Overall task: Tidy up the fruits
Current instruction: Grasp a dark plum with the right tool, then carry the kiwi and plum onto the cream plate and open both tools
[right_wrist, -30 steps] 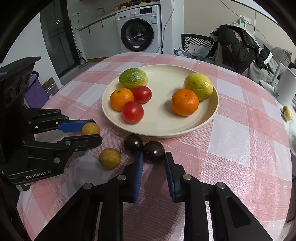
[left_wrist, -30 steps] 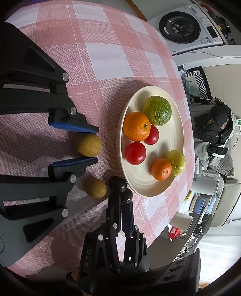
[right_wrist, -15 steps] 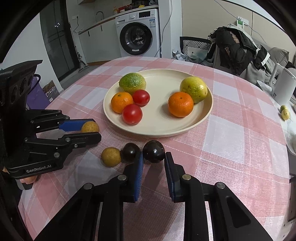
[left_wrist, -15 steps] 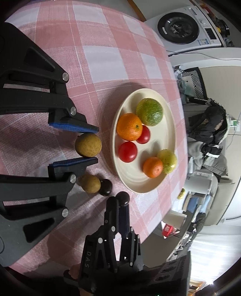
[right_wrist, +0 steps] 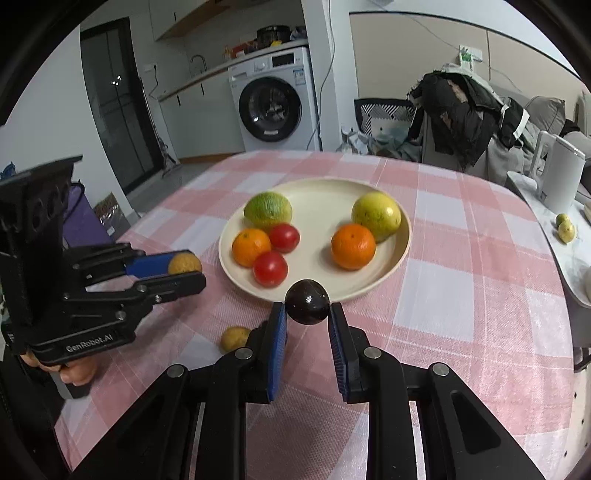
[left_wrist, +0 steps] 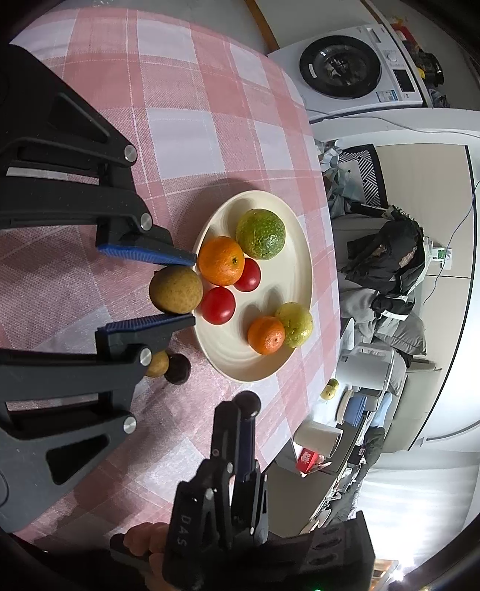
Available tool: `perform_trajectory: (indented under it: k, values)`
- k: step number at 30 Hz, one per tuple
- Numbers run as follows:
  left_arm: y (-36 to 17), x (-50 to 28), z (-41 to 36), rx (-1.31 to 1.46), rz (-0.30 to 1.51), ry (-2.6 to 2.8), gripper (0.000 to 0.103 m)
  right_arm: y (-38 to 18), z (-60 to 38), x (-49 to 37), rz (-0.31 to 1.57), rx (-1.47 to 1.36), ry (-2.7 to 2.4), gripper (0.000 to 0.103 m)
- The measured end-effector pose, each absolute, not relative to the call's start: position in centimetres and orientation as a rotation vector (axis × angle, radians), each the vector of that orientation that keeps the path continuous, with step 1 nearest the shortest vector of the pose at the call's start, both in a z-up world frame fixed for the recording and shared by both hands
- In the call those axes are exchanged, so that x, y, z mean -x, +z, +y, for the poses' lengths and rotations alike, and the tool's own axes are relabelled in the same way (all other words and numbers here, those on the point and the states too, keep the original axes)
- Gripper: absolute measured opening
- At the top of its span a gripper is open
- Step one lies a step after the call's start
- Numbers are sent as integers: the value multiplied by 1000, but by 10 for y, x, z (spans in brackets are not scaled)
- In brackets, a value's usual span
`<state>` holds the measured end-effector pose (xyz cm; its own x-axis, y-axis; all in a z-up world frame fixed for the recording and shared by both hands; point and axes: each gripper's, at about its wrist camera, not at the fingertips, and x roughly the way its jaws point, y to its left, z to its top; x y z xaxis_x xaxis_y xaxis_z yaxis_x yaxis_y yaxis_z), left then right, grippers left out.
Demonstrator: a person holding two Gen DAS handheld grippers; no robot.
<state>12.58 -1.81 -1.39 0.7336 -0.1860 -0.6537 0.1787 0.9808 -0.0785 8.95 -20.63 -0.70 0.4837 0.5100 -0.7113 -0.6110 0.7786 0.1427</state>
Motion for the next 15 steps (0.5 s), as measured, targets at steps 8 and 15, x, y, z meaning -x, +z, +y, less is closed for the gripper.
perform_trajectory:
  k: [8, 15]
  values:
    - [3, -123, -17, 31, 662, -182, 23, 6, -216, -91, 763, 80, 659, 24]
    - [19, -130, -14, 34, 632, -168, 23, 11, -217, -96, 744, 57, 626, 24]
